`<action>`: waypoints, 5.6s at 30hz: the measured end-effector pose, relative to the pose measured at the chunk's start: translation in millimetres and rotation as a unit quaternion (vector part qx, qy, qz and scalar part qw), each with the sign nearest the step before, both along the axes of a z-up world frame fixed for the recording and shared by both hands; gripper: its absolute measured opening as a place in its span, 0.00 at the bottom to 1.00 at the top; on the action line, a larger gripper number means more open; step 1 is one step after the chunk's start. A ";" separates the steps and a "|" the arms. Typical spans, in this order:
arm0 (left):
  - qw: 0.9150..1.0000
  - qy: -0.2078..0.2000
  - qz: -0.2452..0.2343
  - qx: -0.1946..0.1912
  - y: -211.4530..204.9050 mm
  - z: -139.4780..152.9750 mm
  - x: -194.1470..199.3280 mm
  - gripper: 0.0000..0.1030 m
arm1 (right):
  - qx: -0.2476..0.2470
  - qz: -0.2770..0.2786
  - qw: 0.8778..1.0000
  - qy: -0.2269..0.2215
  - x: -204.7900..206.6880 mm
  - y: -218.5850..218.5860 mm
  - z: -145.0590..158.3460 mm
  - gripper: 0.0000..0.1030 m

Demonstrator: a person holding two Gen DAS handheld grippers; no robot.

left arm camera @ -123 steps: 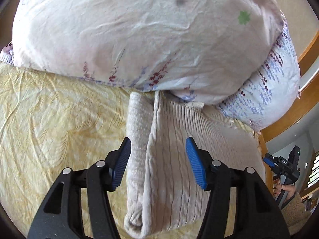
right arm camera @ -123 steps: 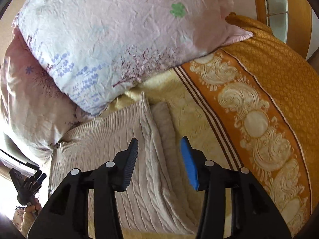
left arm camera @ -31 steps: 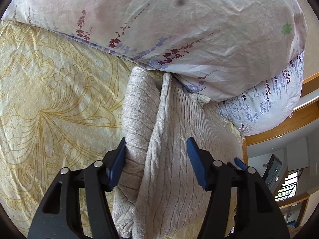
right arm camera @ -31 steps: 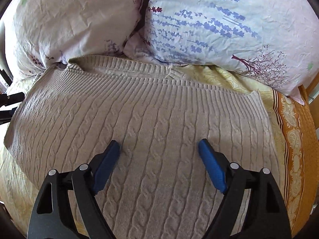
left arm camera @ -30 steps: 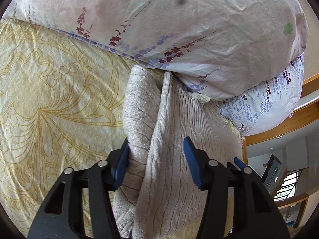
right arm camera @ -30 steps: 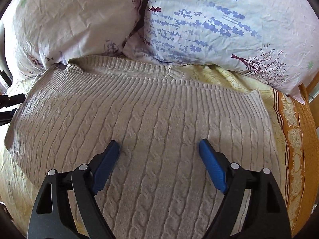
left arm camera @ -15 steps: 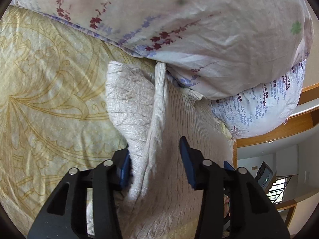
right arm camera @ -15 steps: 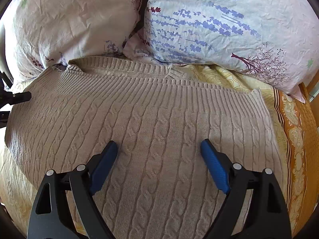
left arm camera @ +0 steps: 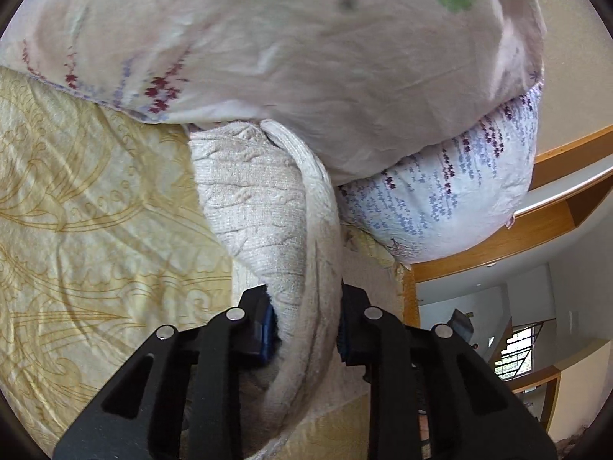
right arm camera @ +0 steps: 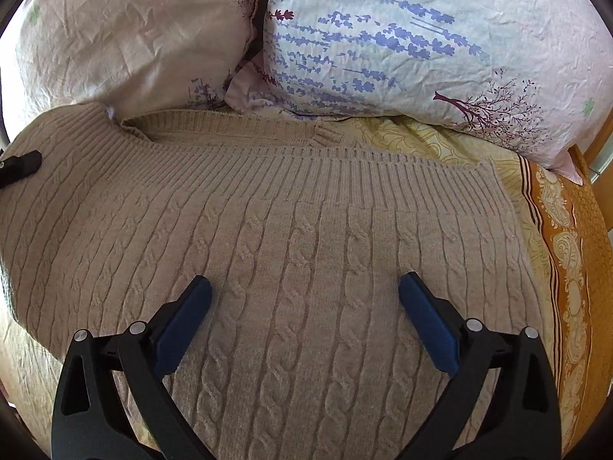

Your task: Fold small clothes

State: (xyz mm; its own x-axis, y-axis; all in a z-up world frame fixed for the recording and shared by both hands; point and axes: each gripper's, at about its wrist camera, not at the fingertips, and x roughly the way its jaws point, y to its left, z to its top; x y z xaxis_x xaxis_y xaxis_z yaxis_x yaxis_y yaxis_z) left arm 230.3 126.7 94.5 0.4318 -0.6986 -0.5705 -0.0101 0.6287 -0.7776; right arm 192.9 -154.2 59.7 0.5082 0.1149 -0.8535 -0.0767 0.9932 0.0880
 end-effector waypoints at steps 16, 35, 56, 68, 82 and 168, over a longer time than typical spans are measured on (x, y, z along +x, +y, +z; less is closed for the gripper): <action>0.987 -0.001 -0.092 -0.132 -134.5 13.6 15.8 0.21 | 0.337 -0.059 0.940 -0.015 -21.5 -108.4 12.2 0.98; 0.978 0.053 -0.147 -0.138 -193.8 -27.7 10.2 0.54 | 0.421 -0.136 0.897 -0.001 -26.7 -170.0 4.6 0.98; 0.976 -0.056 -0.133 0.163 -117.2 4.1 -53.0 0.75 | 0.276 -0.090 0.957 0.010 -0.2 -126.2 26.2 0.16; 0.959 -0.090 -0.156 0.219 -130.5 6.1 -58.7 0.81 | 0.224 -0.153 0.962 -0.014 9.0 -162.4 36.5 0.15; 0.935 -0.142 -0.209 0.250 -151.0 5.7 -74.8 0.86 | 0.233 -0.189 0.954 -0.023 -3.7 -183.9 40.3 0.15; 0.854 -0.231 -0.307 0.352 -179.5 2.9 -112.3 0.09 | 0.228 -0.217 0.949 0.007 -118.6 -187.5 9.6 0.11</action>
State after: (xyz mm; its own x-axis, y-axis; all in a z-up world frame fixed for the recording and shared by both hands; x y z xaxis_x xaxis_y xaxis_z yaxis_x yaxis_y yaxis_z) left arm 118.1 -52.9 97.4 0.3995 -0.4294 -0.8099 0.6953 0.7177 -0.0375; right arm 74.4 -341.7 69.3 0.5803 0.2568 -0.7728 0.3353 0.7894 0.5141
